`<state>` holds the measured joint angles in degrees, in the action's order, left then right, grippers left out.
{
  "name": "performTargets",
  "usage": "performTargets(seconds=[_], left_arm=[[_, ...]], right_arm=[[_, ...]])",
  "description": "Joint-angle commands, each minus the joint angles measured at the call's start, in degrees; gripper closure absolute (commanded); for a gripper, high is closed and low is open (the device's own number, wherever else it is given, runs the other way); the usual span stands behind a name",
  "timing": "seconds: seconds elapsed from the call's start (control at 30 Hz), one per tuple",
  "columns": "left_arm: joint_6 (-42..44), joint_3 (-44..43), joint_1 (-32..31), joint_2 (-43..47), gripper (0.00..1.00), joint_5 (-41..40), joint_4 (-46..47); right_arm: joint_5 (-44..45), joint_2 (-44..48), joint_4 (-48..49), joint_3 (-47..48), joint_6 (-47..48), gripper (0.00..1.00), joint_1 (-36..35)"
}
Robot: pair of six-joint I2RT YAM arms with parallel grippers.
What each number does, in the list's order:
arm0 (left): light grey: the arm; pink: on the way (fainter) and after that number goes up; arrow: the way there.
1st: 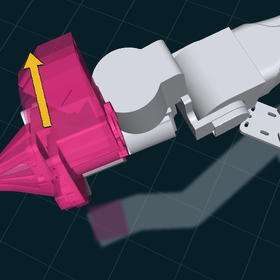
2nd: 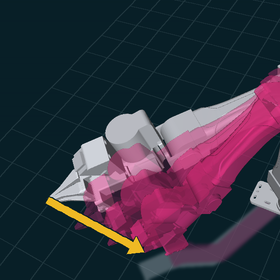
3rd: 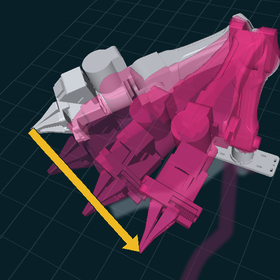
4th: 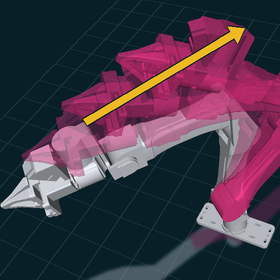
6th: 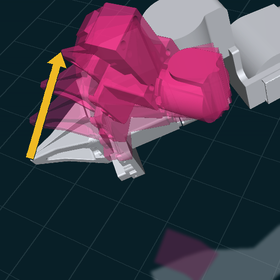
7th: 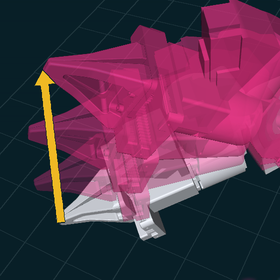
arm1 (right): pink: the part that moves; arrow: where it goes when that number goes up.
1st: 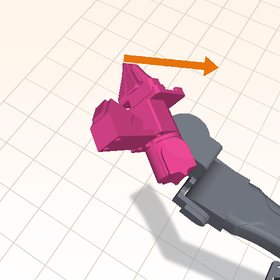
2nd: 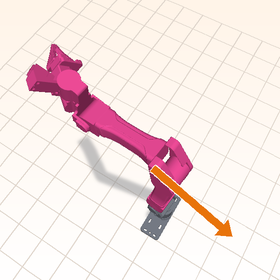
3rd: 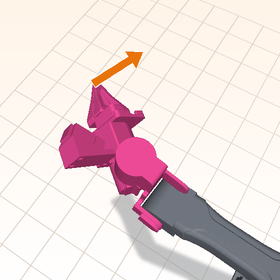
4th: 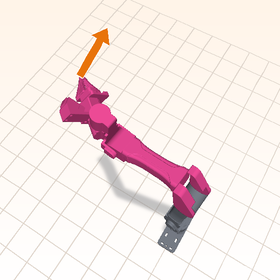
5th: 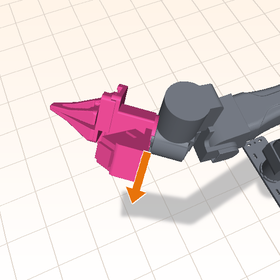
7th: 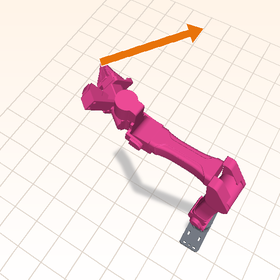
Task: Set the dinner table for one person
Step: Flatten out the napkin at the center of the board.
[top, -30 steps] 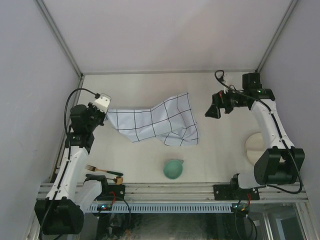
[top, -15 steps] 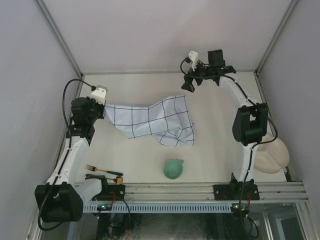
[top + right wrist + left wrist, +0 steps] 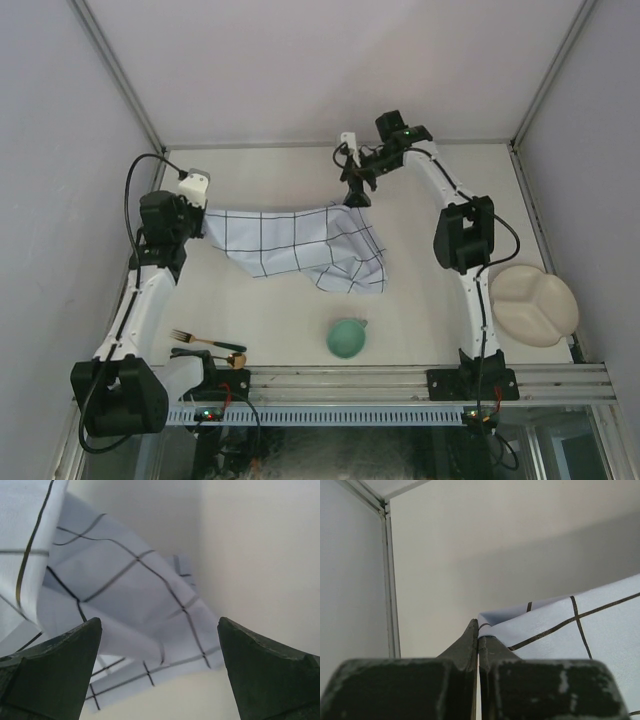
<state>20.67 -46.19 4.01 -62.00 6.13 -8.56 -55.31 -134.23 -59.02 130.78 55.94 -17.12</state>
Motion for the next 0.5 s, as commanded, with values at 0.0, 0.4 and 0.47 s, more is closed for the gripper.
performTargets(seconds=[0.0,0.4,0.47], left_arm=[[0.5,-5.4,0.7,0.1,0.99,-0.2,0.1],[0.9,-4.6,0.7,0.8,1.00,-0.6,0.2],[1.1,-4.4,0.7,0.9,1.00,-0.7,0.2]], right_arm=[[-3.6,2.9,-9.3,-3.6,8.3,0.00,-3.2],[-6.1,8.9,-18.0,-5.6,10.8,0.01,-1.6],[-6.6,10.2,-17.3,-6.9,9.5,0.01,-0.6]])
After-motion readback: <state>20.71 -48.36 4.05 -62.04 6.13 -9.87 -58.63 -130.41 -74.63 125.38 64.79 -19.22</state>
